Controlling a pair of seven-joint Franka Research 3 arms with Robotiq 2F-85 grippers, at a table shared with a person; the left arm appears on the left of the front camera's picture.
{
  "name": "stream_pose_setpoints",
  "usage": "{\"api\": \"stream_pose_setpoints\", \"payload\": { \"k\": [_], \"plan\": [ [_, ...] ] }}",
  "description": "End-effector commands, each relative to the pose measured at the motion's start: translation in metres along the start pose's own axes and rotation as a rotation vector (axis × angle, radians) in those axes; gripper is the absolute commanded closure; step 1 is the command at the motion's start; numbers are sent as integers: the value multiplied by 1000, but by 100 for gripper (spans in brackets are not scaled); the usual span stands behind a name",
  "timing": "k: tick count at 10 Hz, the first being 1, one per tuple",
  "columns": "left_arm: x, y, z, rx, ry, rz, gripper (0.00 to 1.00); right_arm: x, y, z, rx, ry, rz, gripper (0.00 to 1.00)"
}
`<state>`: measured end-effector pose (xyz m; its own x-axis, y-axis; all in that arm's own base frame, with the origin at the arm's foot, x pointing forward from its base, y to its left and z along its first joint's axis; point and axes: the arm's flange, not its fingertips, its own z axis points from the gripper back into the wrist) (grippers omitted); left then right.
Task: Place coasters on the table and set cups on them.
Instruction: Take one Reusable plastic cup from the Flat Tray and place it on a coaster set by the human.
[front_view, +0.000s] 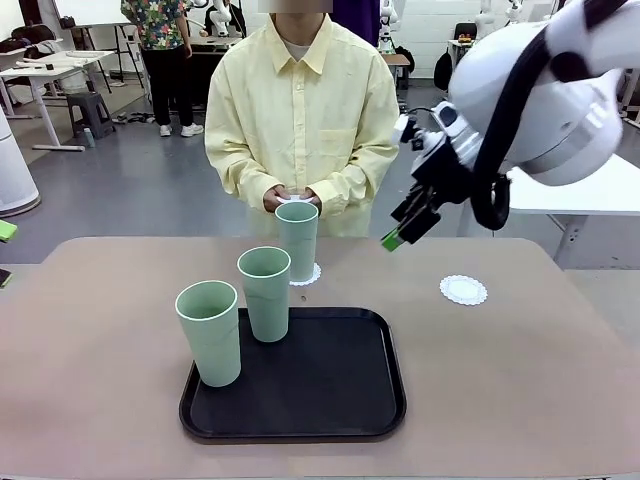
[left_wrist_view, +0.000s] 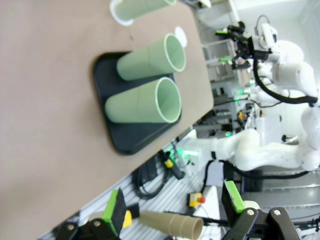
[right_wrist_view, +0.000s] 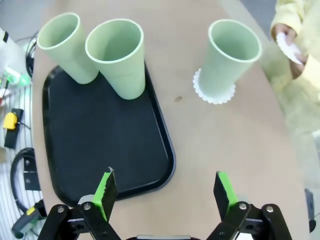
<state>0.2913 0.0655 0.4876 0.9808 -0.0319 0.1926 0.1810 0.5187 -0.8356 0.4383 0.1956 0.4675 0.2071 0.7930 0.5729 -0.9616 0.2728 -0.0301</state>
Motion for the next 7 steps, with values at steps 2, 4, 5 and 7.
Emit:
{"api": "stream_pose_setpoints", "payload": {
  "k": [2, 4, 5, 7],
  "plan": [
    [0, 1, 1, -20, -9, -20, 0, -11, -4, -16, 40, 79, 2, 0],
    [0, 1, 1, -20, -9, -20, 0, 1, 3, -10, 13, 19, 19, 0],
    [0, 1, 1, -20, -9, -20, 0, 1, 3, -10, 13, 19, 19, 0],
    [0, 1, 1, -20, -9, -20, 0, 1, 3, -10, 13, 19, 19, 0]
  ]
}}
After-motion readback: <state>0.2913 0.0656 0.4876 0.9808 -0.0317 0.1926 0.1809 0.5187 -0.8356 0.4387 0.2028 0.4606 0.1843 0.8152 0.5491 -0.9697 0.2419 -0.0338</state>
